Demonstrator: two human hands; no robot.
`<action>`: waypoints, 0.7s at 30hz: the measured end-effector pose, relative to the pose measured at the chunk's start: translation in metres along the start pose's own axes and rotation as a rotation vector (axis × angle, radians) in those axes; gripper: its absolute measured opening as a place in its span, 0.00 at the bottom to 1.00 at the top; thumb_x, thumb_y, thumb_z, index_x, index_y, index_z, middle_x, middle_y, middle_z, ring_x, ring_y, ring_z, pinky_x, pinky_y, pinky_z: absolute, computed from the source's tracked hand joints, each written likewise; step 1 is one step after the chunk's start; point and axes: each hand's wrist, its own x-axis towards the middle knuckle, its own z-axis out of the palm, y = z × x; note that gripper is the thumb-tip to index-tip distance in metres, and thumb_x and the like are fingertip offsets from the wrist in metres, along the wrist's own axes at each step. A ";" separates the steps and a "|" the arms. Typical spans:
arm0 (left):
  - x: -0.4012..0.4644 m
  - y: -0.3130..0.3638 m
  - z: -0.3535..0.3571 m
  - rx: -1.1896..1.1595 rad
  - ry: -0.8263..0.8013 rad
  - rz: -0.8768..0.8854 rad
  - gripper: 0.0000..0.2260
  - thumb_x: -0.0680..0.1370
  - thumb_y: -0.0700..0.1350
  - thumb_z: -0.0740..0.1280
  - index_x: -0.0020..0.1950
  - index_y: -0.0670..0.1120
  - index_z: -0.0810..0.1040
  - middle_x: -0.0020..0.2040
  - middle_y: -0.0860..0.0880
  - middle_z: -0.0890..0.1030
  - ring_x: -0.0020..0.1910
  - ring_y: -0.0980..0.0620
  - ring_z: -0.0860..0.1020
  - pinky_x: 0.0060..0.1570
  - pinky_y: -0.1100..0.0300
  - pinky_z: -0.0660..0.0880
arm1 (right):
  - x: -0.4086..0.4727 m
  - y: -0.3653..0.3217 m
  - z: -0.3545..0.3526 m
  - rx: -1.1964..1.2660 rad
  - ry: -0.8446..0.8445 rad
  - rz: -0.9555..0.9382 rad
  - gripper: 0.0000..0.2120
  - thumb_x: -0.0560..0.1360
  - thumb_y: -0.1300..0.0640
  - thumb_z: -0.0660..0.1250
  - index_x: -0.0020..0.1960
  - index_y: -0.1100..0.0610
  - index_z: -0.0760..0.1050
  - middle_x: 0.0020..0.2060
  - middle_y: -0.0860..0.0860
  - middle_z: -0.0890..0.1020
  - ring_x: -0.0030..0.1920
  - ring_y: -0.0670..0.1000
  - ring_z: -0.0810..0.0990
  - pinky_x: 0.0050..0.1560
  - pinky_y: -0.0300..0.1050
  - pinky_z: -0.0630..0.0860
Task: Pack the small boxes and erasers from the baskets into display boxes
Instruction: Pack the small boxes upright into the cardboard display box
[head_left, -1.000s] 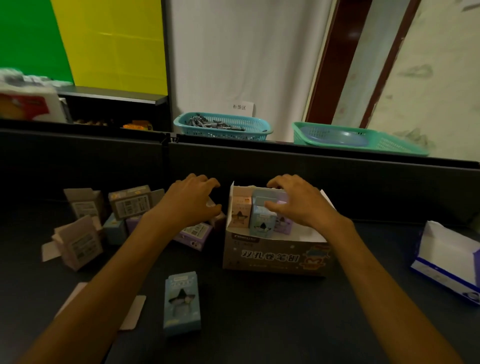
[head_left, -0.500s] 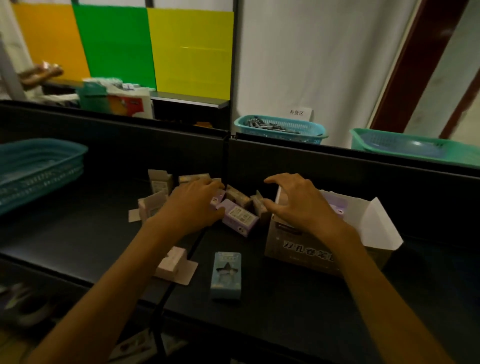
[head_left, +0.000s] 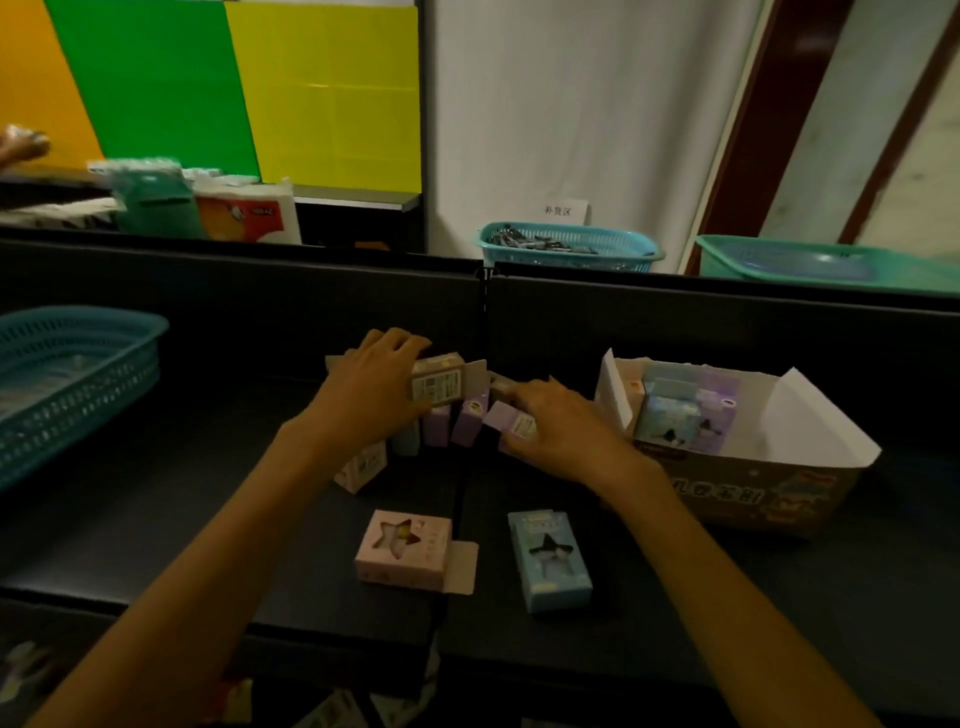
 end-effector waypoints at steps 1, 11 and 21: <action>0.004 -0.004 0.001 -0.019 -0.028 0.005 0.33 0.74 0.54 0.68 0.74 0.50 0.58 0.72 0.48 0.63 0.70 0.47 0.62 0.65 0.48 0.64 | 0.000 -0.002 0.006 -0.012 0.008 0.014 0.27 0.73 0.50 0.69 0.70 0.47 0.66 0.63 0.48 0.74 0.62 0.50 0.71 0.58 0.41 0.64; 0.031 -0.029 0.017 -0.222 -0.178 0.049 0.24 0.75 0.47 0.68 0.69 0.49 0.66 0.62 0.46 0.75 0.56 0.48 0.75 0.56 0.50 0.75 | 0.008 0.009 0.042 -0.117 -0.001 0.196 0.36 0.70 0.53 0.72 0.74 0.52 0.60 0.71 0.52 0.66 0.70 0.54 0.65 0.69 0.51 0.66; 0.033 -0.034 0.020 -0.365 -0.178 0.024 0.22 0.71 0.48 0.73 0.61 0.48 0.70 0.58 0.46 0.75 0.53 0.49 0.75 0.54 0.51 0.75 | 0.006 0.009 0.047 -0.088 0.043 0.192 0.36 0.68 0.52 0.74 0.72 0.52 0.62 0.69 0.53 0.67 0.68 0.54 0.66 0.67 0.48 0.66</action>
